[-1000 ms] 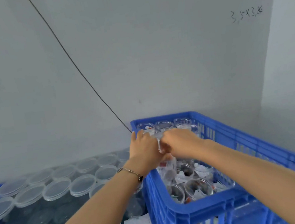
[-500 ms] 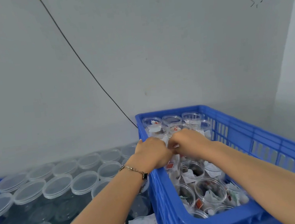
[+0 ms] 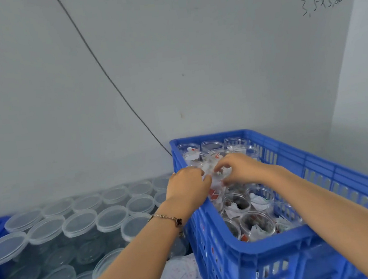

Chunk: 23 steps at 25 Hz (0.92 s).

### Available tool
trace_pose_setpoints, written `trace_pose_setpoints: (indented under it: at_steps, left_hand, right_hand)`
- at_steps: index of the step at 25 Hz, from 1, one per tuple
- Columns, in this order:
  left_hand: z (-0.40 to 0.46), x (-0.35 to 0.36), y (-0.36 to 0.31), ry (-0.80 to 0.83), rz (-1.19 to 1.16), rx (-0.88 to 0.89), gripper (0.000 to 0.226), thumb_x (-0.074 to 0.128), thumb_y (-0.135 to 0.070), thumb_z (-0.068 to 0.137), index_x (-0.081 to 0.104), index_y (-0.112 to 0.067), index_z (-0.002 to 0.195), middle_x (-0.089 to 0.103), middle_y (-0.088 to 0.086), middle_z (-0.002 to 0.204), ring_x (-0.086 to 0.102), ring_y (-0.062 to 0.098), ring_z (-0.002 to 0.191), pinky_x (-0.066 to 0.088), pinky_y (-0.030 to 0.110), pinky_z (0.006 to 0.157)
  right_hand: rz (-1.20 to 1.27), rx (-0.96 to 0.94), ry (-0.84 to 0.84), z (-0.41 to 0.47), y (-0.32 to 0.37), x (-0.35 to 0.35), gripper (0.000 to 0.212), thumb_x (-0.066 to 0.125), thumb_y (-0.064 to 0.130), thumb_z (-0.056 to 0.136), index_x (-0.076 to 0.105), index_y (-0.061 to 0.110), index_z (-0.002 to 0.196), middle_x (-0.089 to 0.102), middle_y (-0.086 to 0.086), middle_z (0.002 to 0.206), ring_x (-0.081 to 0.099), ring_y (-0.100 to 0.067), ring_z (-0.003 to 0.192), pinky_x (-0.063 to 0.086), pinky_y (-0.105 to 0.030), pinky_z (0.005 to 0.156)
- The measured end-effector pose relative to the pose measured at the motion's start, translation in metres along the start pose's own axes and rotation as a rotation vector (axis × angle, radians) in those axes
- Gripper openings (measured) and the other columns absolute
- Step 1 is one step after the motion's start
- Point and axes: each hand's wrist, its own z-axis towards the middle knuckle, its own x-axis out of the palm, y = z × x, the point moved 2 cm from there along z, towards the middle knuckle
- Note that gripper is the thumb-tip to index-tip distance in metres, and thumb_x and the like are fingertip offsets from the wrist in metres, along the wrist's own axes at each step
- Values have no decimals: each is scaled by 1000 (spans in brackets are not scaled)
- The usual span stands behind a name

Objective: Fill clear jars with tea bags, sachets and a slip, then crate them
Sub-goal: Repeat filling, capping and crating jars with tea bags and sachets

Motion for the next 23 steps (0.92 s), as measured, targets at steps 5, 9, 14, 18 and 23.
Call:
trace_pose_setpoints:
  at_steps: [5, 9, 14, 18, 23]
  left_hand:
    - [-59, -41, 46, -20, 137, 37, 39, 41, -44, 99, 64, -17, 116, 62, 3, 119, 55, 24, 113, 39, 32, 93]
    - [-102, -93, 106, -19, 209, -139, 42, 41, -45, 99, 59, -18, 124, 57, 5, 130, 52, 26, 119, 39, 34, 97]
    - [-162, -143, 175, -44, 232, -294, 38, 45, -41, 98, 59, -18, 125, 55, 4, 131, 50, 24, 120, 40, 36, 99]
    - [-204, -161, 223, -192, 178, -381, 28, 48, -29, 95, 67, -17, 111, 62, 3, 118, 56, 23, 106, 41, 30, 80]
    - [-235, -151, 284, -116, 191, -512, 26, 49, -27, 94, 68, -13, 106, 61, 8, 115, 56, 26, 104, 41, 30, 80]
  right_hand:
    - [-26, -25, -73, -8, 15, -17, 21, 64, 18, 84, 69, 25, 104, 60, 2, 122, 55, -16, 111, 42, -32, 95]
    - [-48, -68, -152, -8, 51, -34, 19, 61, 13, 85, 71, 22, 98, 62, 1, 112, 58, -17, 104, 43, -30, 90]
    - [-24, -166, -192, -12, 140, -33, 17, 60, 13, 87, 72, 19, 97, 63, -1, 105, 58, -19, 100, 40, -26, 84]
    - [-98, -281, -116, -5, 222, 15, 20, 56, 17, 89, 70, 21, 103, 59, 1, 116, 55, -19, 109, 35, -27, 89]
    - [-88, -425, 148, 16, 294, 107, 22, 55, 17, 89, 69, 22, 106, 58, 4, 123, 54, -17, 113, 41, -31, 97]
